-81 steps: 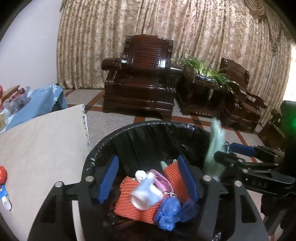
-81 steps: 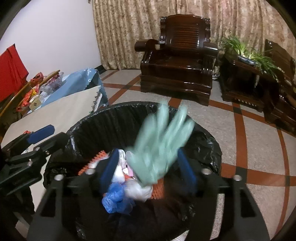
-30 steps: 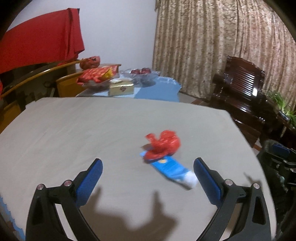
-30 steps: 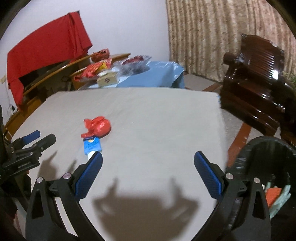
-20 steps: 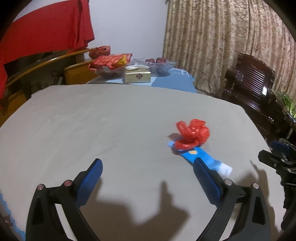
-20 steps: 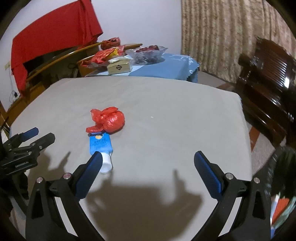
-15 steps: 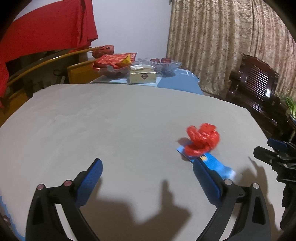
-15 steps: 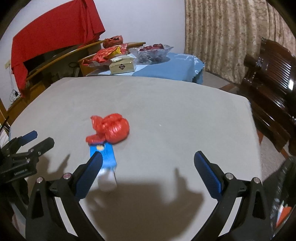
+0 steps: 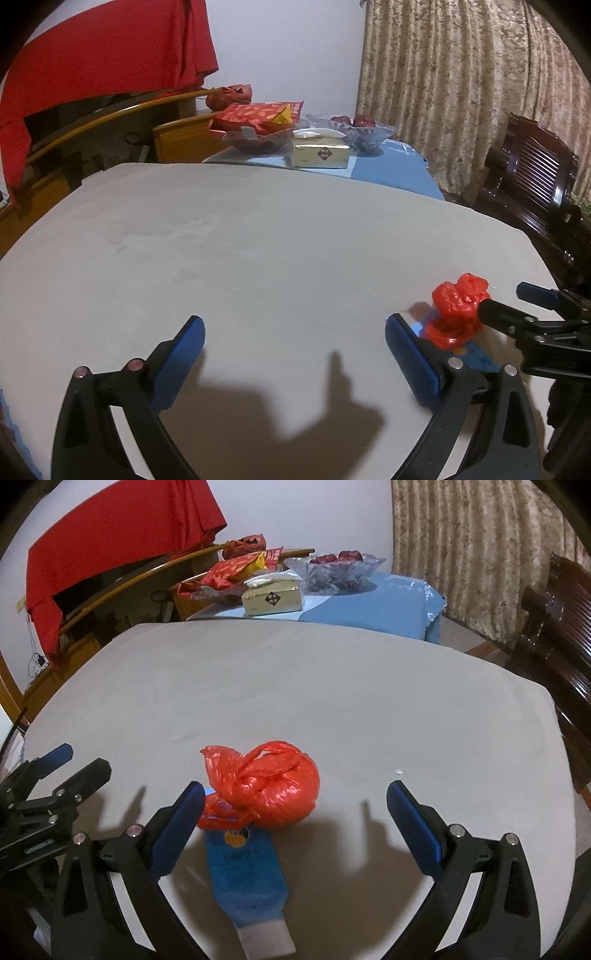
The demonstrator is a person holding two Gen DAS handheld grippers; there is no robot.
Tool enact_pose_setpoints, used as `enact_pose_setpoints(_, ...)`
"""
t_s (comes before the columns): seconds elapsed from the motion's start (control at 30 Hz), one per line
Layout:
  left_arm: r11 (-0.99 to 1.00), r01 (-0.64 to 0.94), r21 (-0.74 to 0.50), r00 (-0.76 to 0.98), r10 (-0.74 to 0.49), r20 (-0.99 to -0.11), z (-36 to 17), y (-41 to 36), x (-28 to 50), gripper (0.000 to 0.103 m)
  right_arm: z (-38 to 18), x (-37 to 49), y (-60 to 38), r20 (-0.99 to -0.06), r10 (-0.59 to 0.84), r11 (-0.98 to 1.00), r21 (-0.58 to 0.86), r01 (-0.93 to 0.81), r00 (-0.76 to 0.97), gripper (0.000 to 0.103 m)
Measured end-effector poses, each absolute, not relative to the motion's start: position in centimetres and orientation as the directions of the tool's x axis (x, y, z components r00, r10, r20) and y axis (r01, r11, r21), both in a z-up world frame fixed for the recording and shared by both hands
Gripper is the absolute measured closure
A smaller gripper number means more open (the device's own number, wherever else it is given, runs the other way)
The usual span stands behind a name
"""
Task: Collect trash
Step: 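Grasp the red plastic wrapper with the right gripper, then grasp the blue-white tube with the left gripper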
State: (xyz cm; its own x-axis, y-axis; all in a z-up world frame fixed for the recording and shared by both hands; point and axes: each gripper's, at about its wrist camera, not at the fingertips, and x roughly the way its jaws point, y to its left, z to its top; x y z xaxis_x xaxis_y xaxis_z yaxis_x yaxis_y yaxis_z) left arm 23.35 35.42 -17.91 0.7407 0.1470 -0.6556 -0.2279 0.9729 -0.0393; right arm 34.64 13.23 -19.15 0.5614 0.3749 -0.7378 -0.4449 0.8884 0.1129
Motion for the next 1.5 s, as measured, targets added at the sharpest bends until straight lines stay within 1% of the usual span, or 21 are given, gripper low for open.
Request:
enact_pose_setpoints(0.03,0.973,-0.228,-0.036,0.740,0.149,-0.656,-17.9,35.4,23.4,0.007,-19.4,34.8,13.4,-0.743,0.377,0.887,0.118,-0.447,0.553,0.015)
enact_pose_setpoints(0.07,0.973,-0.228,-0.035,0.740,0.150,-0.656,-18.0,35.4,23.4,0.007,-19.6,35.0,13.5,-0.749,0.384,0.883,0.127,-0.452,0.539,0.024)
enact_pose_setpoints(0.1,0.973,-0.229,-0.034,0.739,0.151,-0.657,-17.9,35.4,23.4,0.007,-19.9,35.1,13.6,-0.756,0.388,0.880,0.133,-0.456,0.527,0.030)
enact_pose_setpoints(0.13,0.973,-0.229,-0.035,0.738,0.150,-0.658,-17.9,35.3,23.4,0.007,-20.1,35.2,13.6,-0.761,0.394,0.876,0.141,-0.460,0.516,0.032)
enact_pose_setpoints(0.17,0.973,-0.230,-0.037,0.738,0.149,-0.658,-18.0,35.4,23.4,0.007,-20.3,35.1,13.6,-0.763,0.404,0.871,0.152,-0.467,0.504,0.038)
enact_pose_setpoints(0.2,0.973,-0.229,-0.038,0.738,0.148,-0.659,-17.9,35.3,23.4,0.007,-20.3,35.0,13.7,-0.763,0.415,0.864,0.161,-0.477,0.495,0.048)
enact_pose_setpoints(0.23,0.973,-0.228,-0.038,0.738,0.148,-0.658,-17.9,35.2,23.4,0.007,-20.3,35.0,13.7,-0.764,0.421,0.860,0.165,-0.482,0.490,0.053)
enact_pose_setpoints(0.3,0.974,-0.225,-0.037,0.740,0.146,-0.657,-17.9,35.2,23.4,0.007,-20.1,34.8,13.7,-0.761,0.431,0.853,0.168,-0.495,0.485,0.061)
enact_pose_setpoints(0.37,0.975,-0.220,-0.034,0.742,0.144,-0.654,-17.7,34.9,23.5,0.007,-19.7,34.6,13.4,-0.753,0.448,0.846,0.183,-0.501,0.481,0.067)
enact_pose_setpoints(0.63,0.980,-0.195,-0.047,0.749,0.118,-0.652,-17.0,32.6,23.8,0.007,-17.3,33.3,9.5,-0.711,0.438,0.872,0.186,-0.454,0.551,0.069)
enact_pose_setpoints(0.87,0.989,-0.125,-0.073,0.737,0.044,-0.674,-17.8,27.3,24.1,0.007,-16.9,32.4,3.9,-0.712,0.372,0.912,0.162,-0.376,0.595,0.069)
enact_pose_setpoints(1.07,0.995,-0.064,-0.083,0.723,-0.011,-0.691,-18.7,22.8,24.5,0.007,-17.1,31.3,0.5,-0.711,0.347,0.928,0.165,-0.334,0.612,0.069)
enact_pose_setpoints(1.23,0.998,-0.049,-0.043,0.700,0.004,-0.714,-19.8,20.1,25.3,0.007,-17.5,30.8,-1.3,-0.713,0.339,0.934,0.179,-0.309,0.614,0.069)
enact_pose_setpoints(1.37,0.996,-0.084,-0.011,0.664,0.048,-0.746,-21.0,19.8,25.5,0.007,-18.0,30.4,-2.0,-0.717,0.342,0.935,0.194,-0.297,0.608,0.069)
enact_pose_setpoints(1.5,0.994,-0.112,-0.017,0.645,0.059,-0.762,-21.2,20.7,25.3,0.007,-18.3,30.2,-1.9,-0.721,0.346,0.934,0.201,-0.297,0.600,0.069)
